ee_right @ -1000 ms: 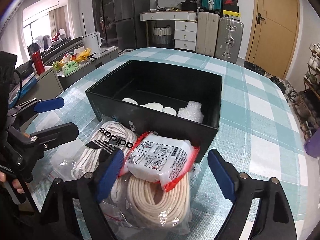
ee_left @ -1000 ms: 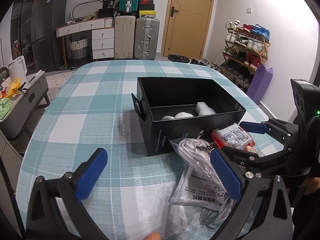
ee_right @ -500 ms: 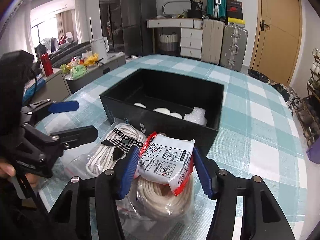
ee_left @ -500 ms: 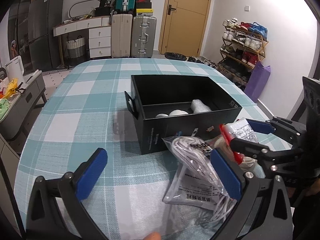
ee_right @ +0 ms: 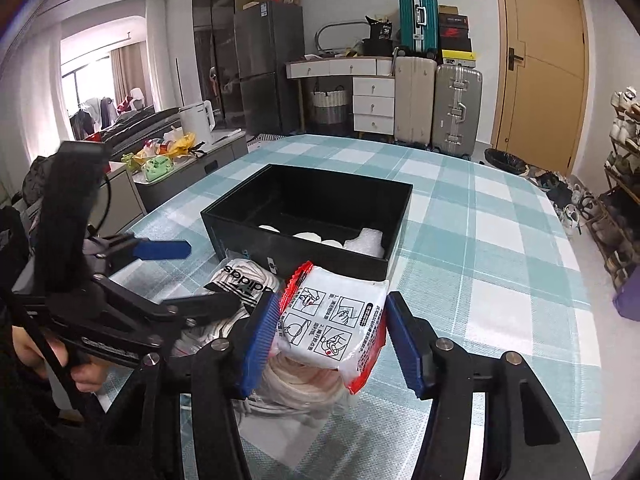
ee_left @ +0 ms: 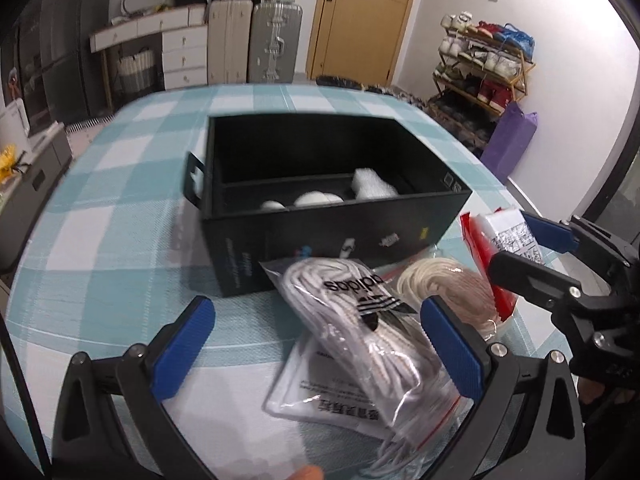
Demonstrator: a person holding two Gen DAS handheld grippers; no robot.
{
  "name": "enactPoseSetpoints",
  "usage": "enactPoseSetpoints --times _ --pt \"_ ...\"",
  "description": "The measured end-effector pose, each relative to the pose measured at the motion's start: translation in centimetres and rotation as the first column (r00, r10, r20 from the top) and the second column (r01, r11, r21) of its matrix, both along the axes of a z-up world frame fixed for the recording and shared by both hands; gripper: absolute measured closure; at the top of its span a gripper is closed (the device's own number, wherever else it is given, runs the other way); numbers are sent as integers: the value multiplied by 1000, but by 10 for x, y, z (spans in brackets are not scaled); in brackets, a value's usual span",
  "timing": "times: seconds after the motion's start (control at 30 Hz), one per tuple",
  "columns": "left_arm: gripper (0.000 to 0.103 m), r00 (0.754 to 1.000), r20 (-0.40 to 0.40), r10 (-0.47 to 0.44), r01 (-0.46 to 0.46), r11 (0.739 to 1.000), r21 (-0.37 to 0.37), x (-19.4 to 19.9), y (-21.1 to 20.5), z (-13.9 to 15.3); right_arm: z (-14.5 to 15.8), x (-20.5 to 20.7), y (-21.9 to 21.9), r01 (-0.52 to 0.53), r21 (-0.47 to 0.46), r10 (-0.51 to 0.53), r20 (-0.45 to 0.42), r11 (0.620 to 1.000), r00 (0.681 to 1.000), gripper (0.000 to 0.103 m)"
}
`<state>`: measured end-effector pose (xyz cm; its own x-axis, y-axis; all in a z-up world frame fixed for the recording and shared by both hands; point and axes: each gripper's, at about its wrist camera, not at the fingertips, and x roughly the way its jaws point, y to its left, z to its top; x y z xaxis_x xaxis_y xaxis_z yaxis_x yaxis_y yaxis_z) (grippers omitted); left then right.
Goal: Organize soft objects
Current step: 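Grasp the red-and-white packet with the right gripper while the left gripper grasps the cable bag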
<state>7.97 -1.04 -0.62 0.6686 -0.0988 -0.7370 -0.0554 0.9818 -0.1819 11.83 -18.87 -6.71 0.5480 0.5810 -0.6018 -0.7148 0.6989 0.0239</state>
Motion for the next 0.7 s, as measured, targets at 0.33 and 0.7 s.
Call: enactPoseSetpoints --times 0.33,0.7 --pt "31 998 1 -69 69 995 -66 -2 -6 -3 -2 1 0 -1 -4 1 -3 1000 1000 47" --pt "66 997 22 -70 72 995 -75 -9 -1 0 -2 0 1 -7 -6 7 -2 1000 1000 47"
